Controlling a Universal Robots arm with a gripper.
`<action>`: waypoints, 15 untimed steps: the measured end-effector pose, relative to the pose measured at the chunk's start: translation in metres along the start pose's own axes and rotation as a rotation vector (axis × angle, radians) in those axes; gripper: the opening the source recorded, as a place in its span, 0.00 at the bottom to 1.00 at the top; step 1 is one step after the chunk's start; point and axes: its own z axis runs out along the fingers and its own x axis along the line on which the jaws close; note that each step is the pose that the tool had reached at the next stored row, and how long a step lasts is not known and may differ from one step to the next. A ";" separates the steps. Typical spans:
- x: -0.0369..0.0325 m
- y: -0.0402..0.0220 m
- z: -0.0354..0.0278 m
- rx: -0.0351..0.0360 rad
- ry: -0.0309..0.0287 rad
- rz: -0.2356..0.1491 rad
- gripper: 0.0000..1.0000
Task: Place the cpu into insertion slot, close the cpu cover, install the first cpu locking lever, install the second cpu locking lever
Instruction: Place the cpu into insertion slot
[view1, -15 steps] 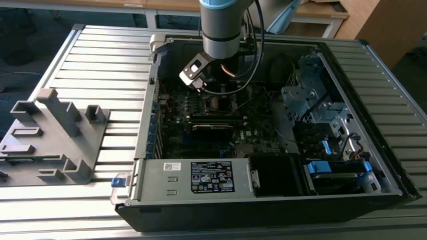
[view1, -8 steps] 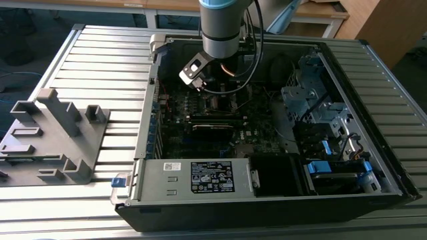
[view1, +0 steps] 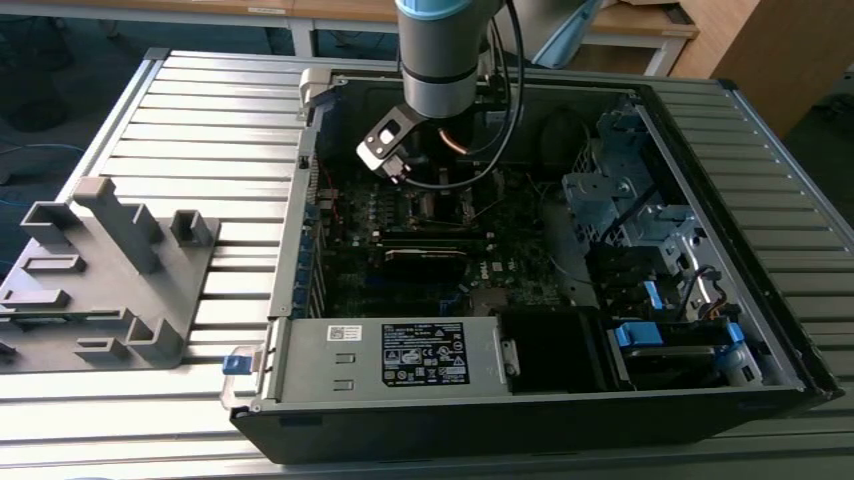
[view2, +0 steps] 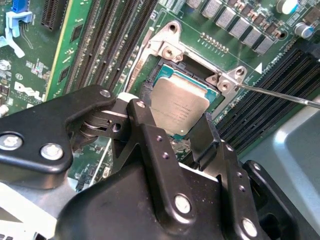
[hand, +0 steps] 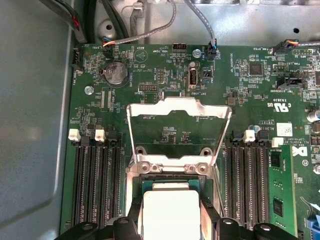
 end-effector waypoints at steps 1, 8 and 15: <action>0.0000 -0.0001 0.0001 0.0000 -0.0007 0.005 0.54; 0.0000 -0.0001 0.0004 -0.0002 -0.0018 0.015 0.54; 0.0000 0.0010 0.0007 -0.0002 -0.0020 0.016 0.54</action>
